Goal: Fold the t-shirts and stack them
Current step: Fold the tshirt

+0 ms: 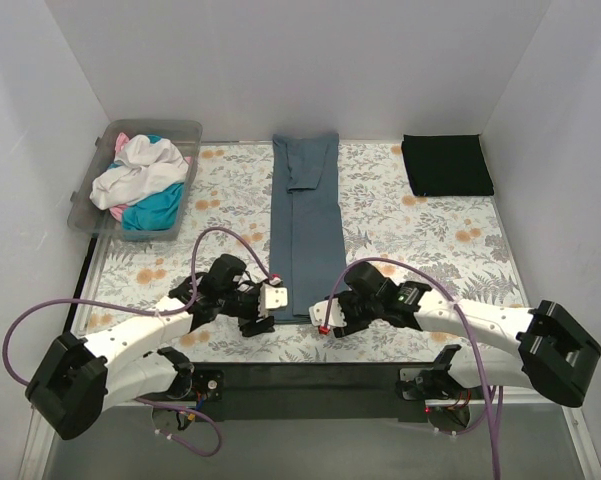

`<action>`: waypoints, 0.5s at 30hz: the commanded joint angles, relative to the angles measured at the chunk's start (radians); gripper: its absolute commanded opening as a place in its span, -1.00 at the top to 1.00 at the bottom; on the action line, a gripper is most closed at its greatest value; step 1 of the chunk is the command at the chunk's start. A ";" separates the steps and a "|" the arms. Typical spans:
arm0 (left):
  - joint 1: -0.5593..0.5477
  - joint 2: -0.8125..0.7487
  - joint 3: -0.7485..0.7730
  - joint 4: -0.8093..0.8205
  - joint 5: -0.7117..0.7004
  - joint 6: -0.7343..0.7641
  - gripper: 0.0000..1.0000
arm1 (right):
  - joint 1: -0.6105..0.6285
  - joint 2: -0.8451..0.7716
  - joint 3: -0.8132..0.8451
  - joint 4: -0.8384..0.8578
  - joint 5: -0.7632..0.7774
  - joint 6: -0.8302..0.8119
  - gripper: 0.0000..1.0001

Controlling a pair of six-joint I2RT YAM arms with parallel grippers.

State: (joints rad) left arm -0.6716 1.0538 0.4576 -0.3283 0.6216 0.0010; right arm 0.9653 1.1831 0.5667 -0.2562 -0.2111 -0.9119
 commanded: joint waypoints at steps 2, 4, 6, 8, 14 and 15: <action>-0.006 0.023 -0.020 0.087 -0.042 0.040 -0.08 | 0.006 0.015 -0.062 0.052 0.006 -0.036 -0.05; -0.008 0.055 -0.027 0.106 -0.062 0.053 -0.03 | 0.006 0.018 -0.082 0.064 0.006 -0.038 -0.05; -0.008 0.075 -0.025 0.110 -0.066 0.060 0.06 | 0.007 0.020 -0.088 0.064 -0.001 -0.035 -0.05; -0.016 0.100 -0.037 0.136 -0.089 0.053 0.06 | 0.007 0.023 -0.094 0.069 -0.002 -0.038 -0.05; -0.028 0.150 -0.054 0.133 -0.108 0.082 0.13 | 0.006 0.059 -0.117 0.074 -0.016 -0.035 0.17; -0.032 0.155 -0.059 0.130 -0.115 0.086 0.14 | 0.007 0.059 -0.122 0.074 -0.022 -0.033 0.26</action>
State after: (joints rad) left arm -0.6918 1.2026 0.4210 -0.1997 0.5365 0.0494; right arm 0.9672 1.2156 0.4892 -0.1608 -0.2169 -0.9466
